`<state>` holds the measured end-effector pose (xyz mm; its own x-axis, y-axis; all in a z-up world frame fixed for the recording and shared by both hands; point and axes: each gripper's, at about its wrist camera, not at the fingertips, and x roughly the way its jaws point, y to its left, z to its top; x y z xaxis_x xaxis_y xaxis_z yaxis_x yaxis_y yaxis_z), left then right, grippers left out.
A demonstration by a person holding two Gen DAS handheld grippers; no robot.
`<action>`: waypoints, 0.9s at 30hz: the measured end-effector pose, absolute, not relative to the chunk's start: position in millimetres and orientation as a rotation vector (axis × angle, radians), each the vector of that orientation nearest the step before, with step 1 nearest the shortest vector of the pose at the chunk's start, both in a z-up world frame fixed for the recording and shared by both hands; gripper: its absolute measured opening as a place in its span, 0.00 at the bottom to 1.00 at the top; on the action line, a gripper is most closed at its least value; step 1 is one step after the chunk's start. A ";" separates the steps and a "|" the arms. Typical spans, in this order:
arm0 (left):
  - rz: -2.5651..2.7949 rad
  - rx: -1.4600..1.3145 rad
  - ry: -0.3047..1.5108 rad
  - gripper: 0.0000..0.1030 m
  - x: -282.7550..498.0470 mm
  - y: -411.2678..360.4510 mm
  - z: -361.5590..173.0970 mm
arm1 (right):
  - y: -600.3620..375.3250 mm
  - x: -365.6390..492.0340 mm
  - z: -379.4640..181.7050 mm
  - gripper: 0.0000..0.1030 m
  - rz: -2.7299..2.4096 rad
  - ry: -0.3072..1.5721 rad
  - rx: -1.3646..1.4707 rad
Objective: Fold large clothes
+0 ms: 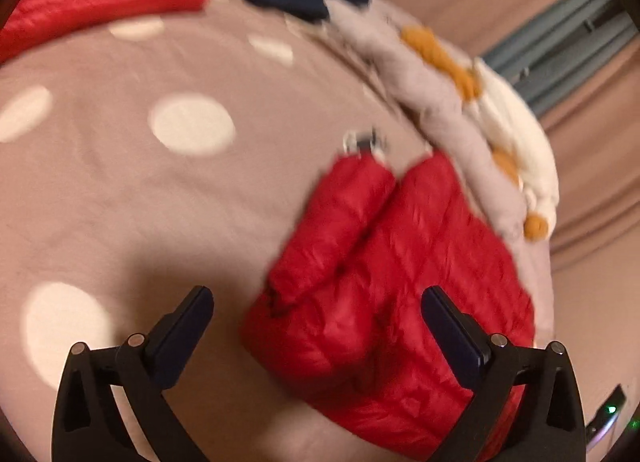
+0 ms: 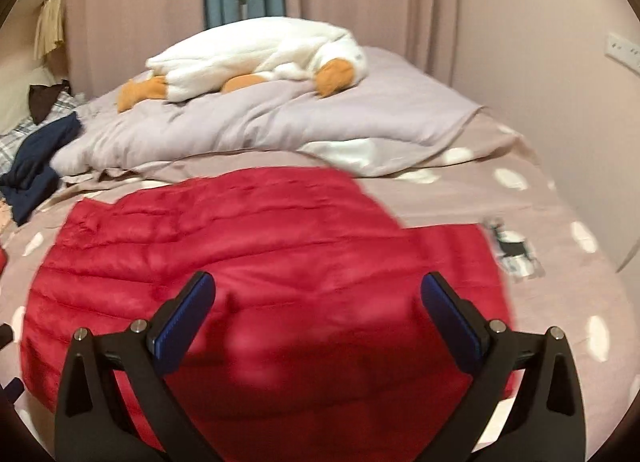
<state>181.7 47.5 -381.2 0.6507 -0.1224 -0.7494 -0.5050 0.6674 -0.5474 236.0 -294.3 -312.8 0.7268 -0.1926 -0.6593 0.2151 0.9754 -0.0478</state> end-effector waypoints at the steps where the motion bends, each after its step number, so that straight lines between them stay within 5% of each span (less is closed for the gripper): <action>1: 0.233 -0.855 0.894 0.99 188.3 43.2 -391.2 | -302.1 233.2 -311.4 1.00 -0.246 0.727 0.036; 12: 0.119 -0.834 0.999 0.99 228.1 2.6 -410.0 | -379.1 203.8 -330.4 1.00 -0.339 0.772 0.279; 16: 0.003 -1.035 0.916 0.99 215.6 20.1 -423.2 | -405.4 189.4 -351.1 1.00 -0.384 0.791 0.510; 27: -0.157 -1.142 0.976 0.99 229.7 1.1 -431.7 | -379.9 195.0 -392.4 1.00 -0.249 0.842 0.858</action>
